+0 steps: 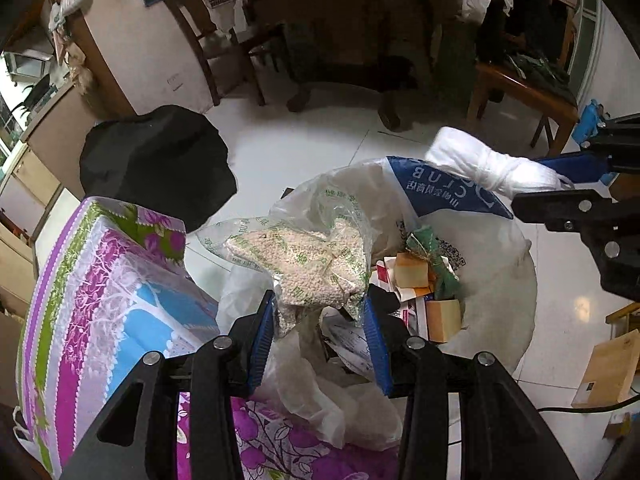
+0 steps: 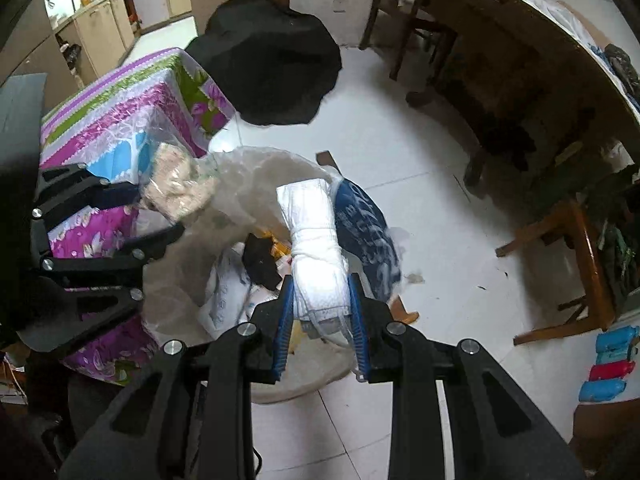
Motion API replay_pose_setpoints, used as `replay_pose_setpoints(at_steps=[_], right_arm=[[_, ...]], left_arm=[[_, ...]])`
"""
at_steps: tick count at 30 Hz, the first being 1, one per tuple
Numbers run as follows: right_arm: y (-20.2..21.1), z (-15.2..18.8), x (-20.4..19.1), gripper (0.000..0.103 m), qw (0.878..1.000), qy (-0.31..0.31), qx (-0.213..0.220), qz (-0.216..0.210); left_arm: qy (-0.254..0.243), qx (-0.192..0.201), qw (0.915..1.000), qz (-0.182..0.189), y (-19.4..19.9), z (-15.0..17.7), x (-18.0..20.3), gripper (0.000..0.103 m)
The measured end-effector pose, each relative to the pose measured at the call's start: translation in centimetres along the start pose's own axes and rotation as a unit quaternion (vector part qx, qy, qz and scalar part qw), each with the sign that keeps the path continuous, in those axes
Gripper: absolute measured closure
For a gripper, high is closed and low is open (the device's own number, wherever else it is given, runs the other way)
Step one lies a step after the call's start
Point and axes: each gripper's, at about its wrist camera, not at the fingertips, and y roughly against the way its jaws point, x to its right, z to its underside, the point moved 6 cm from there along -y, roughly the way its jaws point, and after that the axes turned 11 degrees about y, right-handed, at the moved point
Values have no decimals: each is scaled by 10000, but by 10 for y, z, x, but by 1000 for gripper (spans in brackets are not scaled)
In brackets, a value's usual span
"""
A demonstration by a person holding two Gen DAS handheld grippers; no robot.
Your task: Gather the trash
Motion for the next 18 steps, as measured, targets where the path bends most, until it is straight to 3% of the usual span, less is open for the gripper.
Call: replay_pose_setpoints(at_steps=[2, 3, 13, 18], right_arm=[[-3, -1, -1, 64, 10000, -4, -5, 27], [-5, 0, -2, 64, 10000, 5, -1, 36], [-2, 13, -15, 64, 9999, -106, 120, -64], [10, 31, -30, 64, 9991, -245, 315, -150]], left_arm=[[-75, 100, 9998, -137, -1, 0, -1, 38], [-106, 174, 9996, -219, 1, -1, -1, 36], [-81, 575, 9977, -358, 23, 9, -9, 36], [-99, 784, 9964, -314, 48, 28, -4, 36]])
